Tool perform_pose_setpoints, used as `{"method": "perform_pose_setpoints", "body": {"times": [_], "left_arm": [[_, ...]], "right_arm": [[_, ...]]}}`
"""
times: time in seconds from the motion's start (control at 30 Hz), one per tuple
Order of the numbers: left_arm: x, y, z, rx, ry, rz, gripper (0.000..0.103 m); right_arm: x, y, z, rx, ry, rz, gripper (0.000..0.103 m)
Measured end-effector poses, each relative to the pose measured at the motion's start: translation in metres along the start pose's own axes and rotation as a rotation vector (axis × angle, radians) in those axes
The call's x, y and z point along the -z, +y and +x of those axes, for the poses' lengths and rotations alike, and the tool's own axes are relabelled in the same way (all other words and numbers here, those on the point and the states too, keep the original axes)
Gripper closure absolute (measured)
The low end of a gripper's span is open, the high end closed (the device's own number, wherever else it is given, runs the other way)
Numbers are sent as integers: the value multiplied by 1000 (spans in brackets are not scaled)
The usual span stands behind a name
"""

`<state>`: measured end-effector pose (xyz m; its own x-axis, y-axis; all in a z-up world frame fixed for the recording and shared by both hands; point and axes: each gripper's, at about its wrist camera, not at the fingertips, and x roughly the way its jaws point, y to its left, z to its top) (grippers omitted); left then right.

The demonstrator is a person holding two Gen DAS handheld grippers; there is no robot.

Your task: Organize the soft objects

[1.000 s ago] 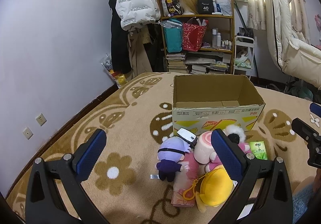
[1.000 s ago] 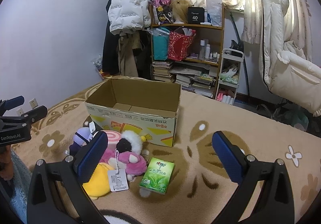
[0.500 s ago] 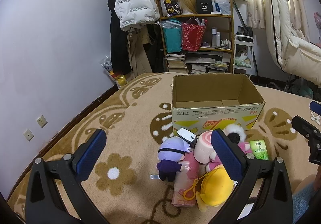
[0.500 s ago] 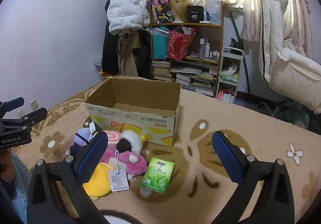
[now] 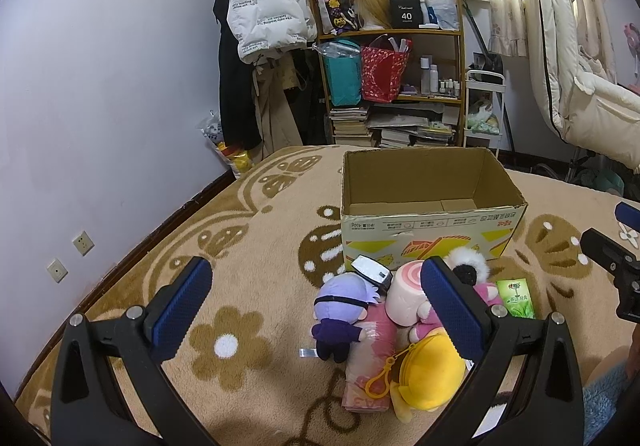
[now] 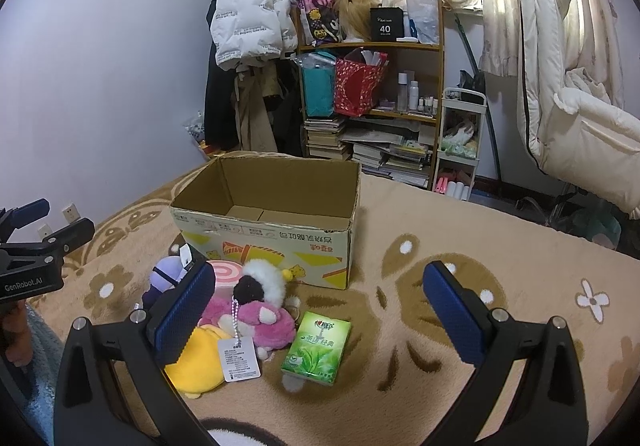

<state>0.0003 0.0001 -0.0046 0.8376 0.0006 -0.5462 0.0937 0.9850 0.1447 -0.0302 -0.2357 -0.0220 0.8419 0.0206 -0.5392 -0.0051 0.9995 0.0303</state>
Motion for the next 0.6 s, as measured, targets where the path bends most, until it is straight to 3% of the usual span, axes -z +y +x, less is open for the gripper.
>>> {"method": "perform_pose_setpoints", "body": {"times": [0.6], "left_arm": [[1, -5, -1, 4, 0, 21, 0]], "right_arm": [[0, 0, 0, -6, 0, 5, 0]]}}
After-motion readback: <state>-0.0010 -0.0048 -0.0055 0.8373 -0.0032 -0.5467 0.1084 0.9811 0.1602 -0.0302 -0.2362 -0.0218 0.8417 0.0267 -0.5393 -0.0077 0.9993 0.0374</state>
